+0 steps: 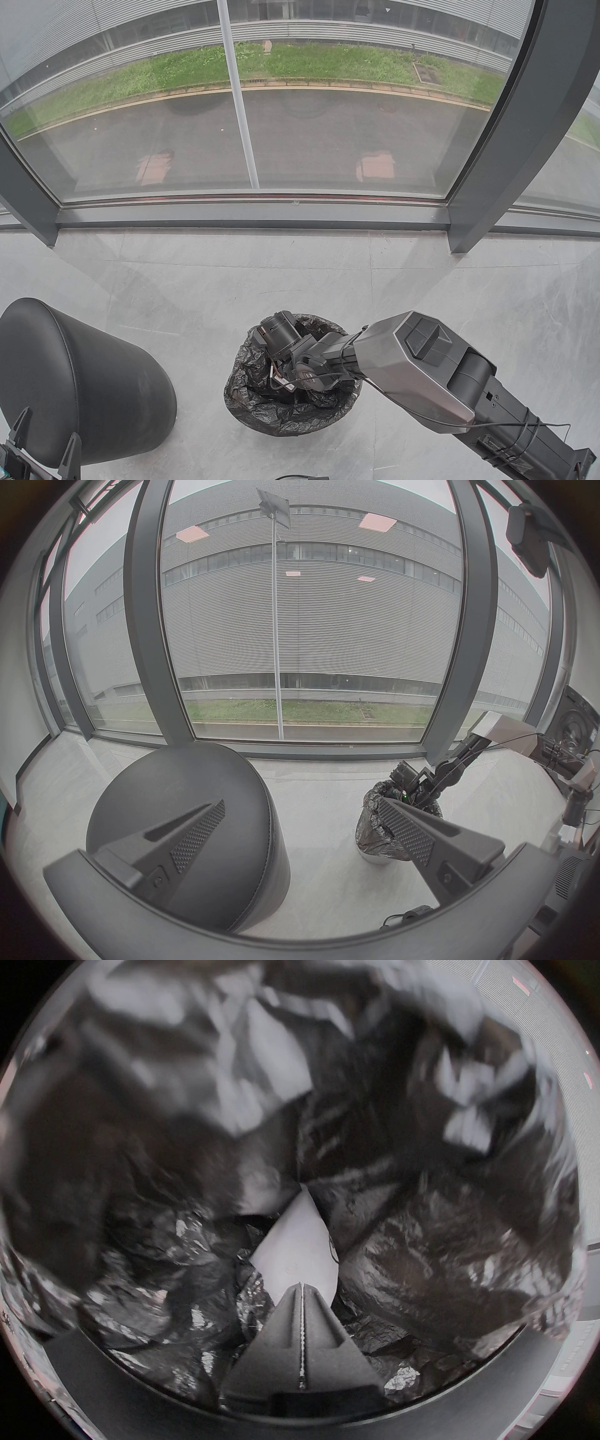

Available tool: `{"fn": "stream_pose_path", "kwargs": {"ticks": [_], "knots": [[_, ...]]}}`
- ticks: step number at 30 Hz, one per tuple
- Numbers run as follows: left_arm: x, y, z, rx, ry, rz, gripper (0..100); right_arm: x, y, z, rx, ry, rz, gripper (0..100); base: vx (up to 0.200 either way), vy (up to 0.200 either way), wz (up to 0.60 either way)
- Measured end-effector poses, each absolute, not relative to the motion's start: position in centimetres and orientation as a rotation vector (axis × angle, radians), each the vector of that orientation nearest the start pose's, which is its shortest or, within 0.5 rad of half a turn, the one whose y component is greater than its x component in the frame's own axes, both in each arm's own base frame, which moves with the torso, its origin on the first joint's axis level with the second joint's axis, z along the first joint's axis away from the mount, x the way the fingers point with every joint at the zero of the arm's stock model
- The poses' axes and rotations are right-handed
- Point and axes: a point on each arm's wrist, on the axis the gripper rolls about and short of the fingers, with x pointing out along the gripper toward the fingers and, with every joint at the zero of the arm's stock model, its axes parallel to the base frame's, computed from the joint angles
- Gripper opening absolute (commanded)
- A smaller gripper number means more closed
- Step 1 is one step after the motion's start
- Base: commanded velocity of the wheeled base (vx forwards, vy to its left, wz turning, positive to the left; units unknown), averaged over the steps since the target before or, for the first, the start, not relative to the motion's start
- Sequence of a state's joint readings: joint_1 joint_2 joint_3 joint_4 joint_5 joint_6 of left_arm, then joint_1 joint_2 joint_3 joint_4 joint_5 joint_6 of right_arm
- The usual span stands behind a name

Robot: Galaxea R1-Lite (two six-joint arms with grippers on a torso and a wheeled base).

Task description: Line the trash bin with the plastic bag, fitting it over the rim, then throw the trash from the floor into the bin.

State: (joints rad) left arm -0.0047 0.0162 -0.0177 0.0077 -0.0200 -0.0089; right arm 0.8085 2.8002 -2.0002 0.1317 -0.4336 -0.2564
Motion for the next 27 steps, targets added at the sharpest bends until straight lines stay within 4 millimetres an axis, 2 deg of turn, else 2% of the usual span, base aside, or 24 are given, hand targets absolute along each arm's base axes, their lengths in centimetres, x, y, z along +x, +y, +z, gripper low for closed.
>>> {"fn": "stream_pose_path", "kwargs": {"ticks": [11,16,21,27], "knots": [[-2.3,0.0,8.0,-0.009,0.006,-0.025,100,37.2,35.6,-8.2,-0.801,0.773,0.426,0,0.000,0.000,0.00],[-2.3,0.0,8.0,-0.009,0.006,-0.024,100,37.2,35.6,-8.8,-0.807,0.782,0.425,0,0.000,0.000,0.00],[-2.3,0.0,8.0,-0.009,0.006,-0.025,100,37.3,35.6,-7.6,-0.804,0.768,0.414,0,0.000,0.000,0.00],[-2.3,0.0,8.0,-0.009,0.006,-0.024,100,37.1,35.8,-4.2,-0.816,0.738,0.399,0,0.000,0.000,0.00]]}}
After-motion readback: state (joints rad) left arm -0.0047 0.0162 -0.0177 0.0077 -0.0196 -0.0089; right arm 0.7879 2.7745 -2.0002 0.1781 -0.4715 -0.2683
